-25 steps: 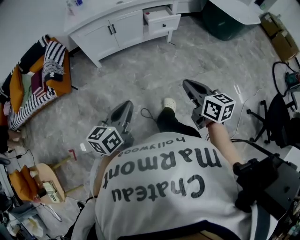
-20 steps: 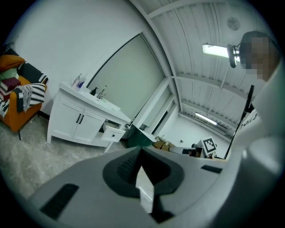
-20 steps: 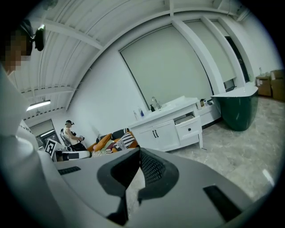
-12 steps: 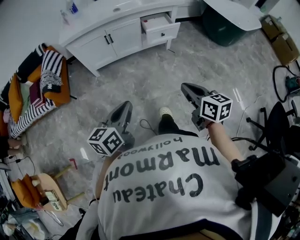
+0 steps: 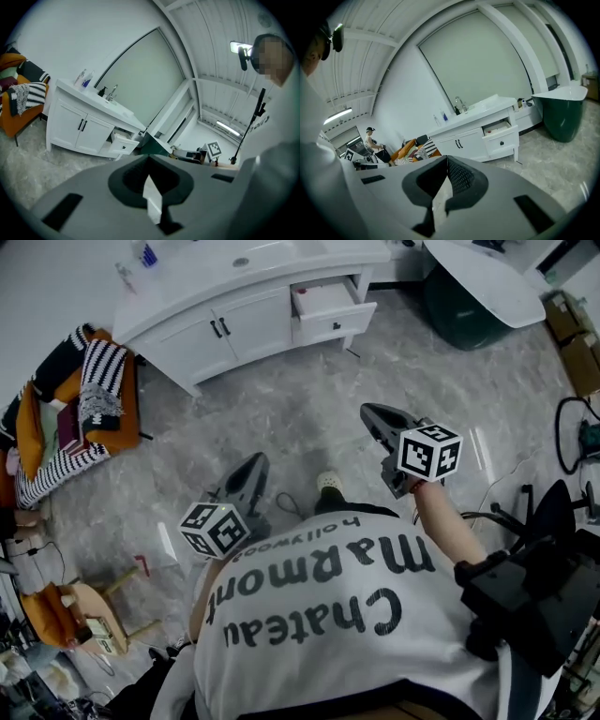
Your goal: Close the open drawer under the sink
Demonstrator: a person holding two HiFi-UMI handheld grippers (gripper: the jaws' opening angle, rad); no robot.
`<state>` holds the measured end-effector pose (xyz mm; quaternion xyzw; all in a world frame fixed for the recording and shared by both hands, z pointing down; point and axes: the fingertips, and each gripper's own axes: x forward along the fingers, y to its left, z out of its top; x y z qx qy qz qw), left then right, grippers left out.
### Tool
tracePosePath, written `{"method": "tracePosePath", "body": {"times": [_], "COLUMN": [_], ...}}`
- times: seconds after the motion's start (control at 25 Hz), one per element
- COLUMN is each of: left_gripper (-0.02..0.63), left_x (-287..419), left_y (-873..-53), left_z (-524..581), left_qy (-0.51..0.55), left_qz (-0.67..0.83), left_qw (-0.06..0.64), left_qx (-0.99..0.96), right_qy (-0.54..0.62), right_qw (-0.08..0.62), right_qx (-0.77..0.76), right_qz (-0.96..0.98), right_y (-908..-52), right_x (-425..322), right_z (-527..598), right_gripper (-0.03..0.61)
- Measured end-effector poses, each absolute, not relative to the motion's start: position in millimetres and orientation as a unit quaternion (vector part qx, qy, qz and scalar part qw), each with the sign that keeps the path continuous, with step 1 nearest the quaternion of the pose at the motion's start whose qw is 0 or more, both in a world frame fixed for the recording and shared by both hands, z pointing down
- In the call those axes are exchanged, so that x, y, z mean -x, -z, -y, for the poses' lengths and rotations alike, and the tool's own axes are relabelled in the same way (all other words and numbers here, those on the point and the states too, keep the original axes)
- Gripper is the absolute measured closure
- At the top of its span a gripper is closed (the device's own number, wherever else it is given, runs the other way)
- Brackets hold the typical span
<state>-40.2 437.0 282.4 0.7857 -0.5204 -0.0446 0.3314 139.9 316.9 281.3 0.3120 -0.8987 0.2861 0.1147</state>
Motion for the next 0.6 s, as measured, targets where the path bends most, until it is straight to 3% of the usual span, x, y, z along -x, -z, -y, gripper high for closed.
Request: {"method": "tracePosePath", "body": {"times": [0.6], "left_gripper": [0.606], "left_x": [43], "left_y": [-288], "left_z": [-345], "left_qy": [0.052], "left_qz": [0.542], "left_qw": [0.361], "left_qx": [-0.757], "right_qy": [-0.306], "right_qw": [0.121], "right_qx": [-0.297], "right_qz": [0.896], "right_y": [-292], "right_x": [-156], "right_z": [-227], "right_gripper": [0.568]}}
